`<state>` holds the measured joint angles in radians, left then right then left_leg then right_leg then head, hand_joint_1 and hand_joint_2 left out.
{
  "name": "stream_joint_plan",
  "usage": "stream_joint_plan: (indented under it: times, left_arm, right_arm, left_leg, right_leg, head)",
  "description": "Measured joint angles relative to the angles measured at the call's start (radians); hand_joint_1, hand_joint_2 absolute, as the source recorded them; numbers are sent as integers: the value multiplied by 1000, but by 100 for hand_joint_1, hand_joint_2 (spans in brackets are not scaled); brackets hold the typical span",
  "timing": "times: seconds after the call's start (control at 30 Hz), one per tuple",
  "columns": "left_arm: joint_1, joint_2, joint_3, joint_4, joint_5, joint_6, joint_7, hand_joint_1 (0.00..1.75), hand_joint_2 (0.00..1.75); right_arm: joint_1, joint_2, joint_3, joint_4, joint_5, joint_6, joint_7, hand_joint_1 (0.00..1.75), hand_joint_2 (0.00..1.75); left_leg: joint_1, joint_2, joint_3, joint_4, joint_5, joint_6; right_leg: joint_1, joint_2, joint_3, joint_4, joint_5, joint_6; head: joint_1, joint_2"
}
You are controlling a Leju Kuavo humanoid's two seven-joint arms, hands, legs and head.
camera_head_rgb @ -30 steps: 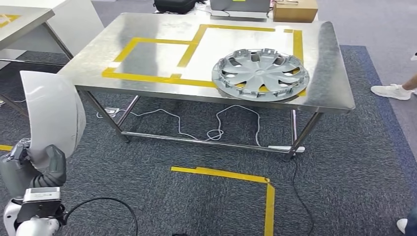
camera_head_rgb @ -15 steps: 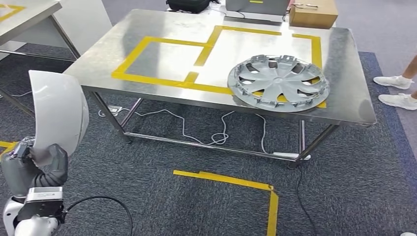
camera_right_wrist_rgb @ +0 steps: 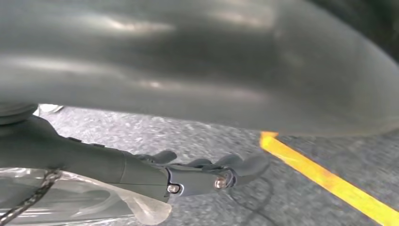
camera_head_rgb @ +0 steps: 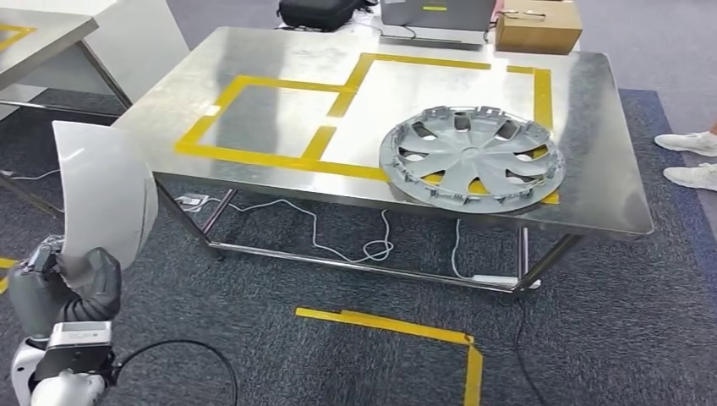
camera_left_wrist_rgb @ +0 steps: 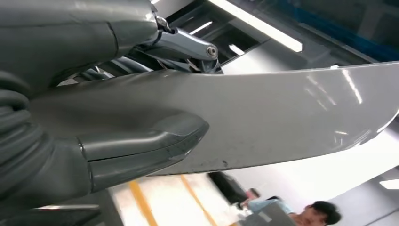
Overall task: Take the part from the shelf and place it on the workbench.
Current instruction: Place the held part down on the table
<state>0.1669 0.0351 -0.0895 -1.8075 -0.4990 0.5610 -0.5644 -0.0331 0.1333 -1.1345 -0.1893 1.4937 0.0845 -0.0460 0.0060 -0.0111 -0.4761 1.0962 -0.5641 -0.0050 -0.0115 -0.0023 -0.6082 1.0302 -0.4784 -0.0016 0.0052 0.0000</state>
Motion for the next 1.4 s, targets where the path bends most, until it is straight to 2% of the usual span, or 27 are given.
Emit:
stream_joint_plan:
  times: [0.03,0.1,0.13,0.17,0.23,0.27,0.33,0.37,0.43,0.5,0.57,0.6,0.63,0.7,0.73,0.77,0.83,0.9,0.93,1.0,1.03,1.07,1.1,1.17,1.2,1.27,1.4]
  left_arm:
    - [-1,1,0,0,0,0,0,175,175]
    - [-1,2,0,0,0,0,-1,175,175]
    - [0,3,0,0,0,0,-1,175,175]
    - [2,3,0,0,0,0,-1,175,175]
    - [5,4,-1,1,0,0,0,175,175]
    - [6,4,-1,1,0,0,0,175,175]
    - [7,5,-1,0,0,0,0,175,175]
    - [8,5,-1,0,1,1,0,175,175]
    - [11,5,0,0,3,0,-2,175,175]
    - [14,5,0,0,5,-1,-5,175,175]
    - [18,5,0,0,6,-3,-8,175,175]
    - [19,5,0,-1,6,-6,-10,175,175]
    - [20,5,0,-1,6,-10,-12,175,175]
    - [22,6,-1,0,6,-21,-14,175,175]
    - [23,6,-2,0,6,-26,-15,175,175]
    - [24,6,-2,-1,5,-31,-15,175,175]
    - [23,8,-4,-2,1,-40,-16,175,175]
    - [21,10,-6,-3,-3,-47,-16,175,175]
    - [20,12,-8,-3,-3,-49,-15,175,175]
    - [18,14,-13,-3,-2,-55,-15,175,175]
    - [18,14,-15,-3,1,-58,-14,175,175]
    - [19,14,-17,-2,3,-62,-13,175,175]
    - [18,14,-19,-2,4,-65,-12,175,175]
    - [17,14,-23,0,5,-69,-10,175,175]
    - [16,14,-25,1,5,-69,-10,175,175]
    - [14,14,-28,2,4,-71,-9,175,175]
    - [9,13,-36,4,2,-73,-8,175,175]
  right_arm:
    - [-1,0,0,0,0,0,0,0,0]
    - [-1,-1,0,0,0,0,0,0,0]
    - [0,-1,0,0,0,0,0,0,0]
    - [1,-1,0,0,0,1,0,0,0]
    - [1,-1,0,0,0,1,0,0,0]
    - [0,-1,0,0,0,1,0,0,0]
    - [-2,-1,0,0,0,1,0,0,0]
    - [-3,-1,0,0,1,1,0,0,0]
    - [-7,-1,0,0,1,1,-1,0,0]
    - [-7,-1,0,0,1,2,-1,0,0]
    - [-4,-1,0,0,2,3,-1,0,0]
    - [-2,-1,0,0,3,3,-1,0,0]
    - [-1,-1,0,0,4,3,-2,0,0]
    - [2,-2,0,0,8,3,-4,0,0]
    - [3,-3,1,0,10,3,-5,0,0]
    - [4,-4,1,0,11,3,-6,0,0]
    - [2,-4,1,0,14,3,-9,0,0]
    - [0,-4,3,0,16,3,-13,0,0]
    - [-2,-4,5,0,16,3,-14,0,0]
    - [-4,-4,8,-1,17,3,-14,0,0]
    - [-4,-4,10,0,18,4,-14,0,0]
    - [-3,-4,10,0,19,4,-14,0,0]
    - [-3,-4,11,0,20,5,-14,0,0]
    - [-2,-4,11,0,21,5,-14,0,0]
    - [-3,-4,12,0,21,5,-14,0,0]
    - [-4,-4,13,0,21,5,-14,0,0]
    - [-5,-4,16,0,24,5,-14,0,0]
  left_leg:
    - [0,0,-19,30,0,-2]
    - [2,1,-114,120,-43,-7]
    - [2,3,-156,116,-36,-5]
    - [0,5,-194,89,1,0]
    - [-5,9,-206,0,101,12]
    - [-8,9,-205,-15,121,17]
    - [-8,4,-185,-28,109,28]
    - [-6,2,-170,-38,104,34]
    - [-3,1,-135,-53,91,45]
    - [-3,0,-107,-59,72,49]
    - [-4,-4,-76,-60,47,49]
    - [-5,-6,-57,-60,33,49]
    - [-6,-7,-37,-60,18,48]
    - [-8,-10,-8,-60,-11,43]
    - [-8,-12,0,-60,-23,38]
    - [-7,-13,7,-61,-30,32]
    - [-7,-14,15,-62,-33,20]
    - [-6,-9,-1,-21,-30,10]
    - [-5,-6,-26,26,-40,4]
    - [1,-2,-98,138,-87,-8]
    - [4,-2,-130,176,-105,-12]
    - [6,-1,-150,186,-104,-16]
    - [8,-1,-154,166,-79,-18]
    - [10,0,-130,58,14,-19]
    - [8,2,-118,5,39,-17]
    - [4,5,-108,-46,58,-6]
    - [6,6,-107,-60,74,20]
  right_leg:
    - [0,0,5,-1,-4,-2]
    - [0,1,50,-3,-40,-4]
    - [0,1,82,-4,-68,-2]
    - [0,2,116,-4,-98,1]
    - [2,2,149,-12,-136,12]
    - [3,2,158,-14,-141,20]
    - [2,1,170,-11,-135,34]
    - [2,0,167,10,-127,39]
    - [1,1,106,105,-134,43]
    - [1,1,20,210,-183,48]
    - [2,1,-41,232,-234,48]
    - [2,1,-58,210,-233,46]
    - [4,2,-64,165,-194,41]
    - [10,6,-70,74,-59,24]
    - [13,9,-69,48,-6,17]
    - [16,10,-68,38,20,11]
    - [16,11,-52,28,18,4]
    - [10,10,-28,9,16,-4]
    - [7,10,-15,1,13,-7]
    - [6,9,2,-6,3,-11]
    - [6,9,10,-6,-4,-12]
    - [6,10,17,-6,-10,-11]
    - [5,10,25,-6,-16,-10]
    - [3,11,42,-6,-27,-5]
    - [3,12,47,-6,-31,-1]
    - [5,12,50,-6,-38,11]
    - [5,10,40,13,-62,33]
  head:
    - [0,0]
    - [-1,0]
    - [-1,0]
    - [-1,0]
    - [0,0]
    - [1,0]
    - [5,0]
    - [6,0]
    - [7,0]
    - [8,0]
    - [8,0]
    - [8,0]
    - [8,0]
    - [6,0]
    - [5,0]
    - [2,0]
    - [0,0]
    - [-3,0]
    - [-5,0]
    - [-9,0]
    - [-9,0]
    - [-9,0]
    - [-9,0]
    - [-9,0]
    - [-9,0]
    - [-10,0]
    - [-10,0]
